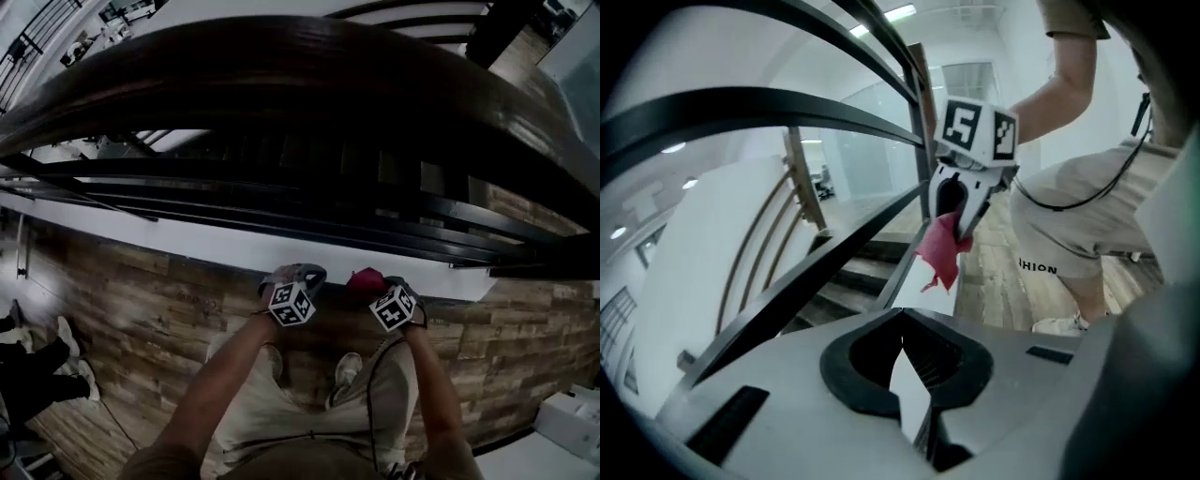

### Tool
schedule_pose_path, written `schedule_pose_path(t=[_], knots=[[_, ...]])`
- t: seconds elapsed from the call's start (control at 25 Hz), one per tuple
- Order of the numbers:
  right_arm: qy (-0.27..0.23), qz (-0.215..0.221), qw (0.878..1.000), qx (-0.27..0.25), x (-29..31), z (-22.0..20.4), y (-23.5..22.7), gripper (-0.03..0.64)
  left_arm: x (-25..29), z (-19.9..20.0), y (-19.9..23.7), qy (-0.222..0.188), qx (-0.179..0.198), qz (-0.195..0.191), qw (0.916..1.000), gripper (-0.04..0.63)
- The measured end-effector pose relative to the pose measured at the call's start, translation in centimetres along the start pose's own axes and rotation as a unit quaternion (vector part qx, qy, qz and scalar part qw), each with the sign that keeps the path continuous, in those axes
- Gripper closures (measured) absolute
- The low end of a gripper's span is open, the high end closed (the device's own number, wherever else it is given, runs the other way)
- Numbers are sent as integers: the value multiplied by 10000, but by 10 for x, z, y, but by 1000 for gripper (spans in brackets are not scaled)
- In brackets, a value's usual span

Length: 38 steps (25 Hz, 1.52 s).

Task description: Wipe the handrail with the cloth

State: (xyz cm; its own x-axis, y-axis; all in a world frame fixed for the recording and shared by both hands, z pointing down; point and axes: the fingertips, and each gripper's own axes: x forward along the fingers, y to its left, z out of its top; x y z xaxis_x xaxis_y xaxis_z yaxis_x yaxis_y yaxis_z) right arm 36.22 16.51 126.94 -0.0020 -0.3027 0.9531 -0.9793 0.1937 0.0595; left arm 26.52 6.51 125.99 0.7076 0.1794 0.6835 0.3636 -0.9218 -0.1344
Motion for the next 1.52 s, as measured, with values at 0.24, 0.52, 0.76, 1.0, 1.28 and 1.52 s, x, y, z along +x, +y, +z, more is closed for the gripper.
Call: schedule_pose_path(t=[0.24, 0.52, 0.76, 1.0, 1.28, 1.52], knots=[[-873, 653, 9933, -375, -108, 96, 83, 474, -138, -8, 34, 361, -1042, 1214, 9865, 578], [-1508, 1279, 9717, -1293, -262, 196, 183, 474, -342, 4, 13, 326, -2666, 2430, 9321, 578], [-1823, 1514, 9524, -1917, -393, 291, 236, 474, -503, 61, -3, 314, -2979, 2753, 9135, 578], [-2309, 1496, 9327, -2331, -503, 382, 263, 474, -632, 158, 3, -64, -2920, 3076, 9056, 578], [-3153, 1779, 9017, -2365, -629, 482, 323, 474, -777, 238, 24, -587, -3139, 3878, 8647, 578], [-4119, 2411, 8345, -2752, -733, 559, 373, 474, -878, 282, 35, -685, -3103, 4841, 8153, 578]])
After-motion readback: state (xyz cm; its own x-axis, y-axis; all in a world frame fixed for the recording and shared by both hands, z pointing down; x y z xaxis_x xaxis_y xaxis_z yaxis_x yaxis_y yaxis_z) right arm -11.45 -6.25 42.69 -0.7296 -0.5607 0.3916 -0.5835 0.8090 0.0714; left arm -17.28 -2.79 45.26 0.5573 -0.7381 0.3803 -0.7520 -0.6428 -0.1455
